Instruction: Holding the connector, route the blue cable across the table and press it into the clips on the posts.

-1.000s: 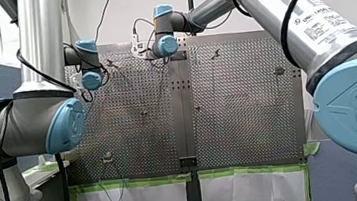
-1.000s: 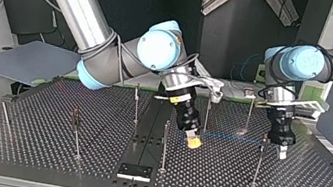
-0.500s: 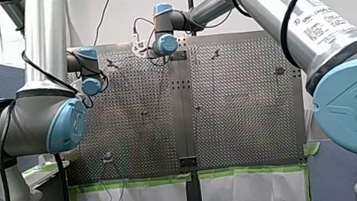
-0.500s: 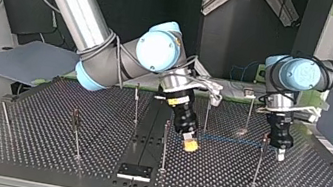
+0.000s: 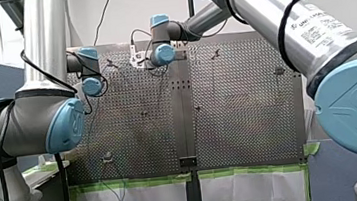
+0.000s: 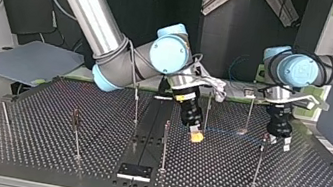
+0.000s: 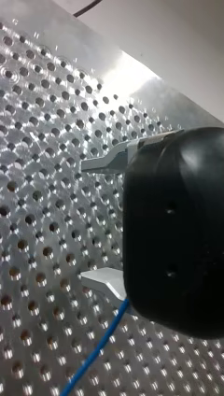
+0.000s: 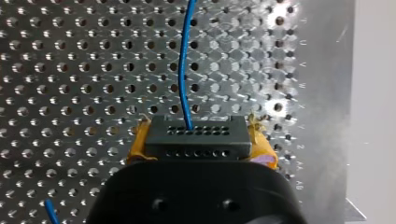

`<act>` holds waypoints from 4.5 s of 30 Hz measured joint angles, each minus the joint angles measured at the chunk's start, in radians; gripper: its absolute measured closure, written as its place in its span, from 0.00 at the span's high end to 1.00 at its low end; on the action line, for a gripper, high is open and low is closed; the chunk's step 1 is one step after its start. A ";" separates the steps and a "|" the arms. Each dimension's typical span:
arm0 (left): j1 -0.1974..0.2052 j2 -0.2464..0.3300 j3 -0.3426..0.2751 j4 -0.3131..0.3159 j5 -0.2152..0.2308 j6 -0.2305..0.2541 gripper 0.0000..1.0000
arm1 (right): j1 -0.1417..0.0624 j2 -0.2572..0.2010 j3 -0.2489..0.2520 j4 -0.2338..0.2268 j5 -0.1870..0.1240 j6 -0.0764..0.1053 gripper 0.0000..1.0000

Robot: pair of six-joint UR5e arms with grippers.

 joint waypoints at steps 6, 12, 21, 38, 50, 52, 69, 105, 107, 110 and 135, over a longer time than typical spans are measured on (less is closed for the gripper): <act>-0.002 0.043 -0.046 -0.048 0.008 -0.022 1.00 | -0.004 0.009 0.001 0.001 0.001 0.003 0.00; -0.004 0.094 -0.091 -0.099 0.016 -0.061 1.00 | -0.007 0.014 0.001 0.002 0.001 0.006 0.00; -0.008 0.175 -0.136 -0.131 0.018 -0.074 1.00 | -0.007 0.017 0.006 0.006 0.008 0.008 0.00; -0.079 0.317 -0.169 -0.214 0.040 0.030 1.00 | -0.015 0.022 0.012 0.006 0.015 0.008 0.00; -0.138 0.338 -0.169 -0.203 0.050 0.128 1.00 | -0.026 0.024 0.012 0.005 0.015 0.009 0.00; -0.149 0.334 -0.167 -0.186 0.059 0.145 1.00 | -0.028 0.025 0.012 0.004 0.015 0.009 0.00; -0.213 0.209 -0.052 -0.078 -0.011 0.286 1.00 | -0.036 0.037 0.012 0.004 0.011 0.009 0.00; -0.231 0.045 0.078 -0.069 -0.044 0.322 0.00 | -0.046 0.043 0.012 0.009 0.007 0.005 0.00; -0.231 0.045 0.078 -0.074 -0.044 0.309 0.00 | -0.046 0.043 0.012 0.011 0.007 0.006 0.00; -0.232 0.045 0.073 -0.089 -0.045 0.300 0.00 | -0.046 0.043 0.012 0.014 0.009 0.007 0.00; -0.229 0.031 -0.128 0.046 -0.029 0.235 0.00 | -0.041 0.043 0.184 0.024 0.022 -0.001 0.00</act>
